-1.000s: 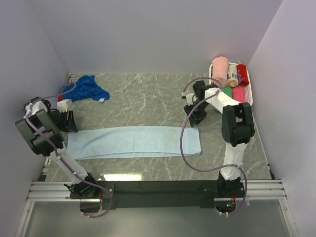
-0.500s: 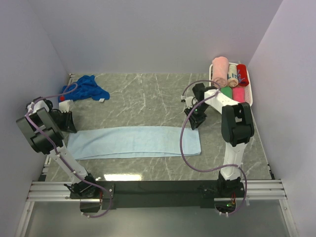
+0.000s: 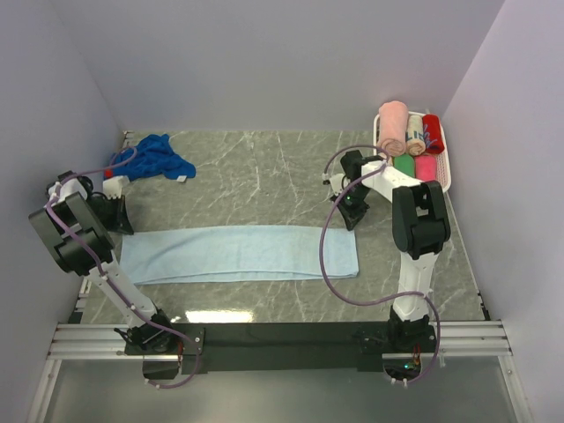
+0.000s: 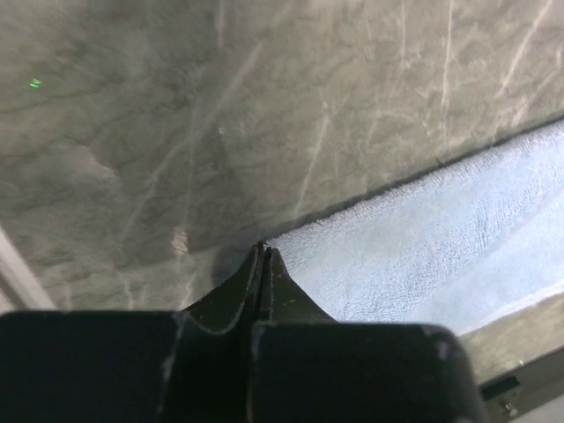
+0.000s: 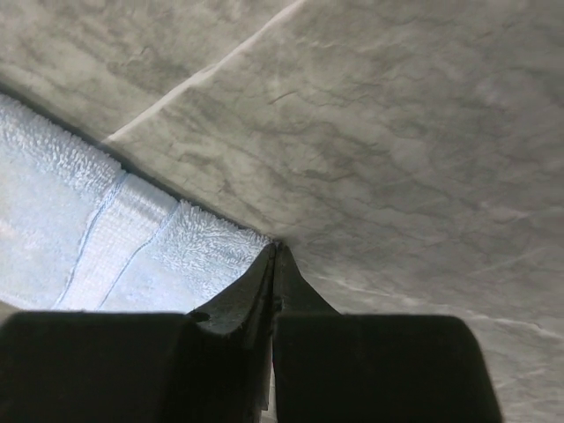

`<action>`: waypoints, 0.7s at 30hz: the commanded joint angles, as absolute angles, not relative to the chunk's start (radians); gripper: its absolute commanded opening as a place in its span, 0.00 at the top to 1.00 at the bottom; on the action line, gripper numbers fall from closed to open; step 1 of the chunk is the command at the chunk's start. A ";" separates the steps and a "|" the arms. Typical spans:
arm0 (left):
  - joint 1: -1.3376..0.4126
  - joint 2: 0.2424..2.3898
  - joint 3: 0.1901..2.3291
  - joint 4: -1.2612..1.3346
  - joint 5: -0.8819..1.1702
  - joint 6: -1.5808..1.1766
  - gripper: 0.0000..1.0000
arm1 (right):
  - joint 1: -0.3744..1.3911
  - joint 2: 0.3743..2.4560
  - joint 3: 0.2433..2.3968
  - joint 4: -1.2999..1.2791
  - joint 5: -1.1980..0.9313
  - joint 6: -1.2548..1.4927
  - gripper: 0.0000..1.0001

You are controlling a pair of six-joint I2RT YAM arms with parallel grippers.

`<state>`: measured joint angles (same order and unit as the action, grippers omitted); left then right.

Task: Roll the towels
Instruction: Fold the towel

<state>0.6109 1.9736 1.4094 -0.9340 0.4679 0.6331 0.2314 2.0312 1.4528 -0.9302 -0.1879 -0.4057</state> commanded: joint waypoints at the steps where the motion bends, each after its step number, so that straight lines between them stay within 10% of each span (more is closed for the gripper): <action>1: 0.609 1.898 1.447 -0.865 0.451 0.606 0.99 | 0.233 1.985 1.443 -0.845 -0.095 -0.396 1.00; 21: 0.584 2.003 1.560 -0.709 0.453 0.419 0.99 | 0.230 2.104 1.737 -0.834 -0.051 -0.324 1.00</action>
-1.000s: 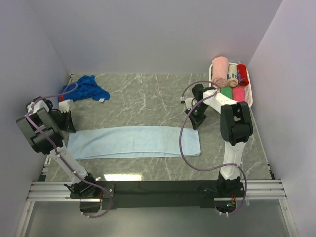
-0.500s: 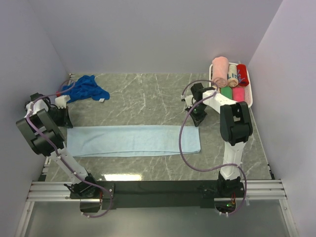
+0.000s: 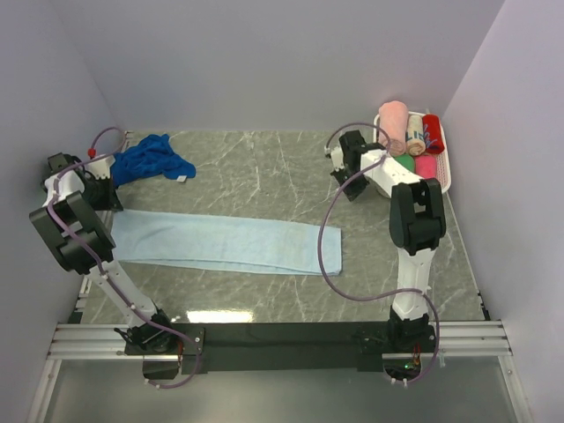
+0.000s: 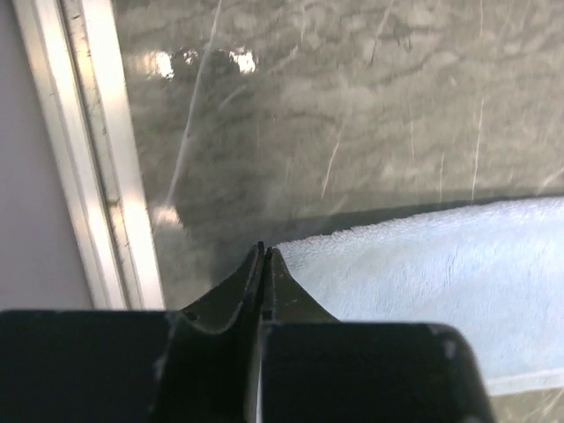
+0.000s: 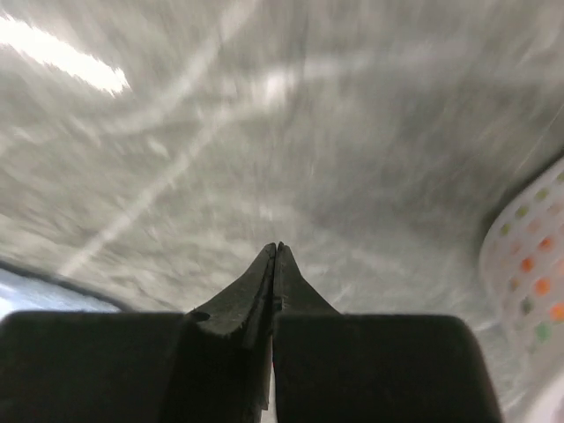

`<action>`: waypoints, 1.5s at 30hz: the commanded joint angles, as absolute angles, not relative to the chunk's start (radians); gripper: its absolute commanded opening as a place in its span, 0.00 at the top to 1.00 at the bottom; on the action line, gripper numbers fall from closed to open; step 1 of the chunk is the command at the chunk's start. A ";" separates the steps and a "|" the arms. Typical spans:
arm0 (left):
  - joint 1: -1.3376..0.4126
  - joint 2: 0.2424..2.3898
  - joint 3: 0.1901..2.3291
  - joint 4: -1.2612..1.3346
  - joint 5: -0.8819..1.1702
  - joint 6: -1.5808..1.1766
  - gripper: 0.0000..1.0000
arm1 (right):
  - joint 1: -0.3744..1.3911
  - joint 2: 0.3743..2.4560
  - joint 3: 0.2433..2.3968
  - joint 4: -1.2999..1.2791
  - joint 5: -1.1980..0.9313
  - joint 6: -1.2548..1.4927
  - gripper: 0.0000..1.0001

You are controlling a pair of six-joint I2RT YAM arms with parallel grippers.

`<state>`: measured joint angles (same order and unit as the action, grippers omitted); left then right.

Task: Roll the towels
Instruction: Fold the towel

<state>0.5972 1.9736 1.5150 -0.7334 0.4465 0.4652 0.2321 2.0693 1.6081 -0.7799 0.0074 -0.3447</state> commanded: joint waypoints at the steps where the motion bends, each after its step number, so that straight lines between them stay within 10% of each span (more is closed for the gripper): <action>1: 0.581 2.011 1.565 -0.709 0.445 0.419 0.94 | 0.232 2.130 1.770 -0.877 -0.089 -0.327 1.00; 6: 0.581 2.016 1.606 -0.762 0.433 0.433 0.54 | 0.241 2.119 1.790 -1.038 -0.296 -0.368 0.78; 9: 0.581 2.003 1.620 -0.775 0.439 0.446 0.50 | 0.262 2.099 1.750 -1.081 -0.334 -0.416 0.72; 30: 0.580 1.951 1.545 -0.808 0.456 0.495 0.47 | 0.354 2.129 1.614 -1.055 -0.293 -0.537 0.81; 45: 0.581 1.960 1.583 -0.841 0.472 0.491 0.43 | 0.377 2.169 1.617 -0.834 0.155 -0.445 0.93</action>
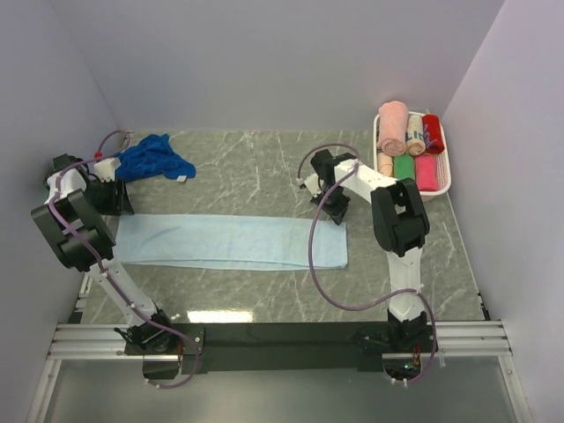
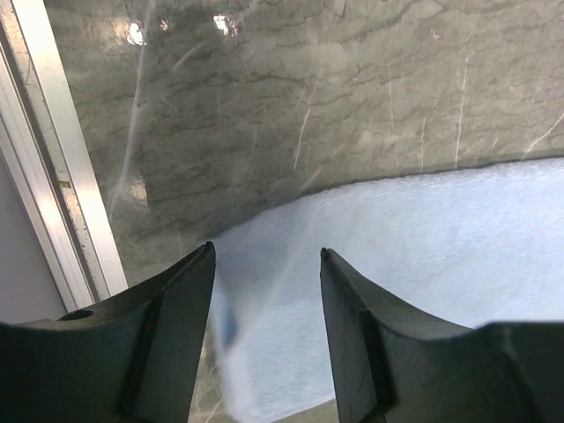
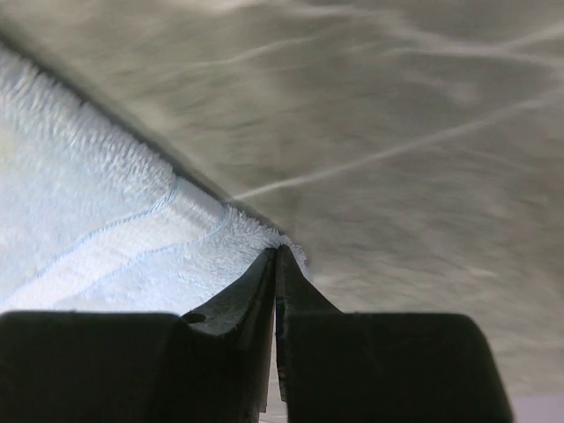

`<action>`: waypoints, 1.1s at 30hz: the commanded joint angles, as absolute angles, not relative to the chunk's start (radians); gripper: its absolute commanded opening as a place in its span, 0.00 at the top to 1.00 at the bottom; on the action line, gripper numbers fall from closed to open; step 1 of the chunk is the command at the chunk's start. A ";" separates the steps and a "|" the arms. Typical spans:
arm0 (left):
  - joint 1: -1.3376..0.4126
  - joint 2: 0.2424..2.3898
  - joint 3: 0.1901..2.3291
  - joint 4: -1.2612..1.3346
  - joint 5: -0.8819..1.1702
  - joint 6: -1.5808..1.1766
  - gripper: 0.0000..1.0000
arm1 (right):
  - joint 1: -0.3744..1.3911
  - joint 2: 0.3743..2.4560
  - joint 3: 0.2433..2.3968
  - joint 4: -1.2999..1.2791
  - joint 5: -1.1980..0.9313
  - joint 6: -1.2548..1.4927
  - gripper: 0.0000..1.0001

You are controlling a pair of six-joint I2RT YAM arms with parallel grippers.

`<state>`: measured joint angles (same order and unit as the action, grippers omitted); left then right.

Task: Roll the towels
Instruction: Fold the towel

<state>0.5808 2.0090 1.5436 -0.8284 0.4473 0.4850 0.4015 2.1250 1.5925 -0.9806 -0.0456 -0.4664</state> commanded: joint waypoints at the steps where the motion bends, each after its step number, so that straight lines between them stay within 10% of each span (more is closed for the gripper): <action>1: 0.580 1.967 1.589 -0.845 0.477 0.489 0.43 | 0.376 2.178 1.634 -0.836 0.172 -0.437 0.93; 15: 0.509 1.824 1.548 -1.017 0.635 0.745 0.60 | 0.324 2.129 1.882 -1.003 -0.130 -0.385 0.76; 23: 0.403 1.661 1.323 -1.109 0.810 0.959 0.62 | 0.366 1.763 1.587 -0.826 -0.489 -0.396 0.83; 33: 0.434 1.664 1.309 -0.983 0.914 0.565 0.49 | 0.819 1.781 1.428 -0.581 -0.085 -0.428 0.81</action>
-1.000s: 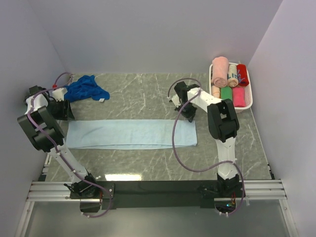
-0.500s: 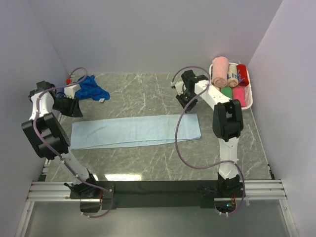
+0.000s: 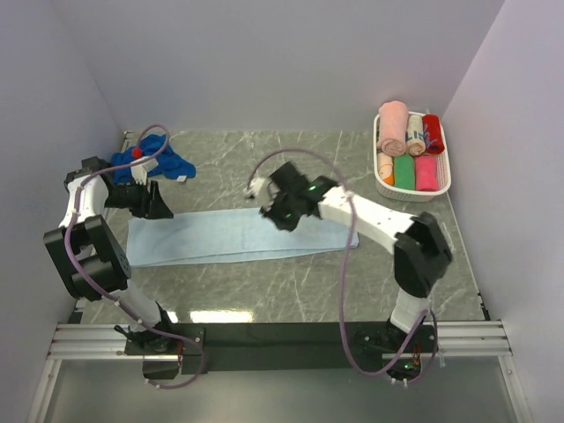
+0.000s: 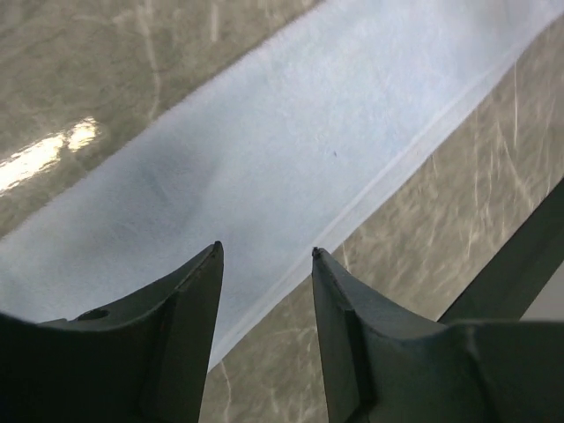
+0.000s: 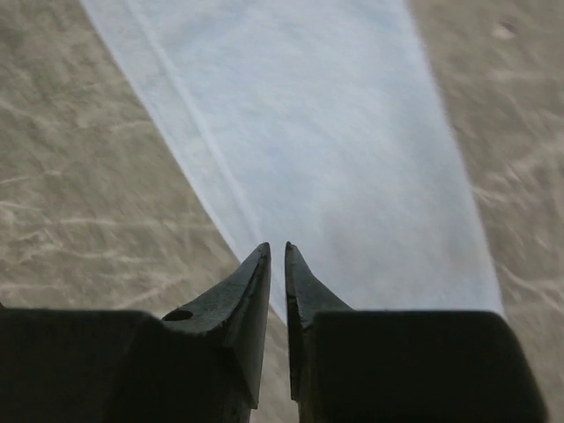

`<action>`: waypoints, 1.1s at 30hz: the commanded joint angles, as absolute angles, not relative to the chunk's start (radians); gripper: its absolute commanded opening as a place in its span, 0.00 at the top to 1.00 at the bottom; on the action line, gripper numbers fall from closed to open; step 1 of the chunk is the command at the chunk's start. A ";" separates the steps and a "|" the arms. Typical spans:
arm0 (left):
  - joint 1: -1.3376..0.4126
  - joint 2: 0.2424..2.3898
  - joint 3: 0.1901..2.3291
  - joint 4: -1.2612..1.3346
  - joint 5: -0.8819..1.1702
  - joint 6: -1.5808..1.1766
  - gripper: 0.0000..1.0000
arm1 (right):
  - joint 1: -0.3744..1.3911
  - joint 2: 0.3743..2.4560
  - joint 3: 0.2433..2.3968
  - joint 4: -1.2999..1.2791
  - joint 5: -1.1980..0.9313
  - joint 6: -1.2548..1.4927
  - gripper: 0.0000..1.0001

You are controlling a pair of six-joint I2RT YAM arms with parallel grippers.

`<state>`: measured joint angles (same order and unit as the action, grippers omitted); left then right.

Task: Roll the towels
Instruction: Fold the towel

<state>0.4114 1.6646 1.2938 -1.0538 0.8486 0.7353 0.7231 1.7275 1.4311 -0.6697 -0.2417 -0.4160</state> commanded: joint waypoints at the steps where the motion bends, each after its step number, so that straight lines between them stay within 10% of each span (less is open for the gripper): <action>1: 0.436 1.666 1.308 -0.941 0.895 0.530 0.49 | 0.850 1.799 1.449 -0.578 -0.040 -0.425 0.79; 33: 0.500 1.697 1.299 -0.808 0.738 0.311 0.45 | 1.040 2.082 1.592 -0.577 0.034 -0.429 0.67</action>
<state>0.4908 1.6859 1.2766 -0.8341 0.7143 0.3431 1.0348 2.0632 1.5394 -0.5766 0.0341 -0.4095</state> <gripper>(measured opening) 0.548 0.338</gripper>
